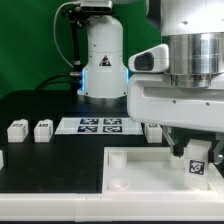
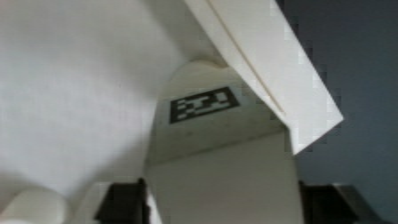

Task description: Assemble one leg

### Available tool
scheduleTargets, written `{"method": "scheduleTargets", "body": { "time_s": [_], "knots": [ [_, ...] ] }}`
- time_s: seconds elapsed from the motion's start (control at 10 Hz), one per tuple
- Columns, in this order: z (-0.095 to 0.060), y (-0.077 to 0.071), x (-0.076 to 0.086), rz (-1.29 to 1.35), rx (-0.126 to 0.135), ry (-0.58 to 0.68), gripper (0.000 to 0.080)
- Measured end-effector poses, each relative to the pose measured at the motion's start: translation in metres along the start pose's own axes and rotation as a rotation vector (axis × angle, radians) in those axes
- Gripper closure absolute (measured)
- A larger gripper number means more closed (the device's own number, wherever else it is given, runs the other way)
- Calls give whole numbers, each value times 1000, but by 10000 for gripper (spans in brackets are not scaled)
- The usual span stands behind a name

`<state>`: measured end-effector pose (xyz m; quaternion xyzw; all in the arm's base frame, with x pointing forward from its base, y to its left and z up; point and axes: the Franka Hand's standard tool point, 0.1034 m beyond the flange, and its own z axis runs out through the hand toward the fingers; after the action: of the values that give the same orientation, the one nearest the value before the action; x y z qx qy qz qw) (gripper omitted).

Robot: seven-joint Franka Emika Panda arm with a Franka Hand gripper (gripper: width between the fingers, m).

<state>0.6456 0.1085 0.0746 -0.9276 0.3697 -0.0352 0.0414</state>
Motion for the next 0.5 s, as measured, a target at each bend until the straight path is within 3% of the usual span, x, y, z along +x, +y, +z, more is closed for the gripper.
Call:
{"method": "scheduleTargets", "body": {
  "time_s": [0.1, 0.2, 0.5],
  "knots": [
    [0, 1, 1, 124, -3, -1, 502],
    [0, 2, 0, 227, -8, -4, 502],
    [-2, 1, -5, 792, -65, -45, 503]
  ]
}}
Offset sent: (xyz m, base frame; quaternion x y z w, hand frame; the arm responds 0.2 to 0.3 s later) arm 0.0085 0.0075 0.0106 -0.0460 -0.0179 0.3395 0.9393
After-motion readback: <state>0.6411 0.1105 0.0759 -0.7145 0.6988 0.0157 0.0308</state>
